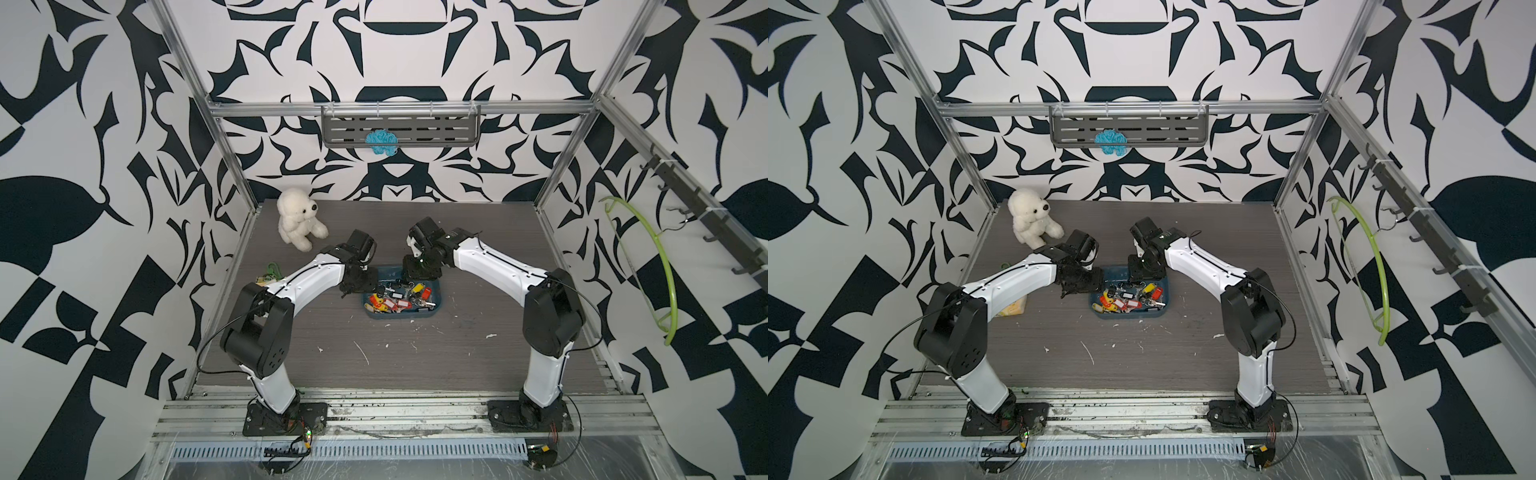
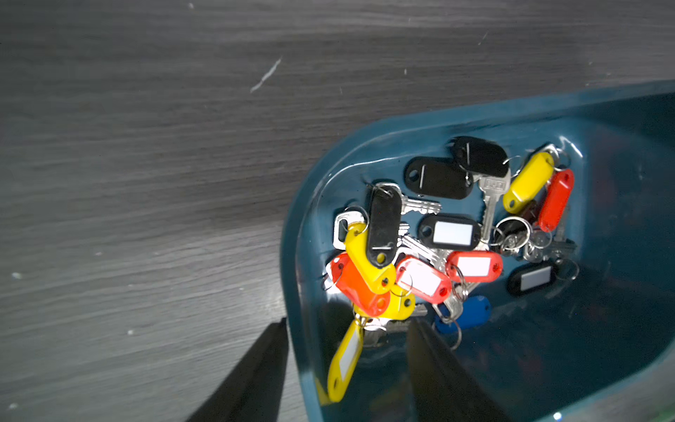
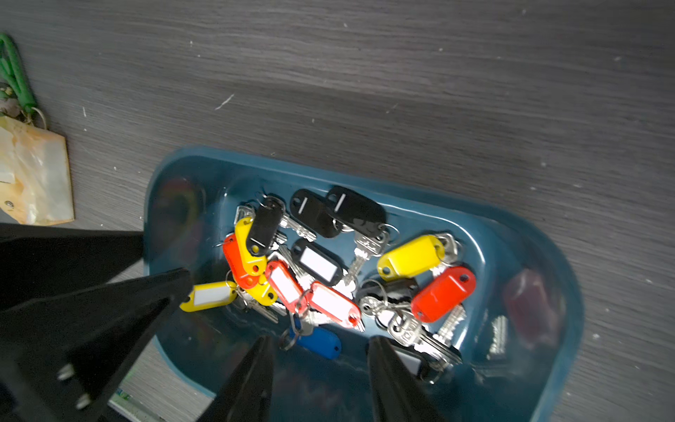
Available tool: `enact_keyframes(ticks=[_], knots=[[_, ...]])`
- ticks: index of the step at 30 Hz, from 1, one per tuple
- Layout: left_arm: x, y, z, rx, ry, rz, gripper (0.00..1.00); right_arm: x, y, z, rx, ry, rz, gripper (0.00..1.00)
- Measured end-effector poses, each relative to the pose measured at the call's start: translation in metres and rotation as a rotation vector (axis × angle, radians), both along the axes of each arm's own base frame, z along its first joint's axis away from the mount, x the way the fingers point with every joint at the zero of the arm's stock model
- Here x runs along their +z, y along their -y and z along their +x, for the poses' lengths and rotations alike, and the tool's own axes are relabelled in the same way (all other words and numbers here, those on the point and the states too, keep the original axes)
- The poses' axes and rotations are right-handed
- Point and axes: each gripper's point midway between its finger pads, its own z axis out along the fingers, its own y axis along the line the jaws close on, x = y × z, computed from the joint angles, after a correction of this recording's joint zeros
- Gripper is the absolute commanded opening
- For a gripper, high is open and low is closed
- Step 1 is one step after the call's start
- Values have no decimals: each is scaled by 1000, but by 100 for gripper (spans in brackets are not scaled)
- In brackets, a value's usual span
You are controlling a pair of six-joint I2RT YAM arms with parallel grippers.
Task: Take the keys out of the storage box
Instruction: Pick up the key from the storage box.
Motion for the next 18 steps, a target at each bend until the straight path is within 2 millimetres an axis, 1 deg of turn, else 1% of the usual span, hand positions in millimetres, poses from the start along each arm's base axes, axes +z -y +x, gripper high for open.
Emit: enact_keyframes(ticks=[9, 12, 18], knots=[[0, 2, -3, -11, -12, -12, 34, -14, -35, 3, 37, 22, 65, 41], [0, 5, -3, -15, -14, -28, 30, -21, -43, 3, 45, 21, 77, 39], [-8, 7, -7, -20, -23, -47, 29, -35, -54, 0, 53, 12, 75, 38]])
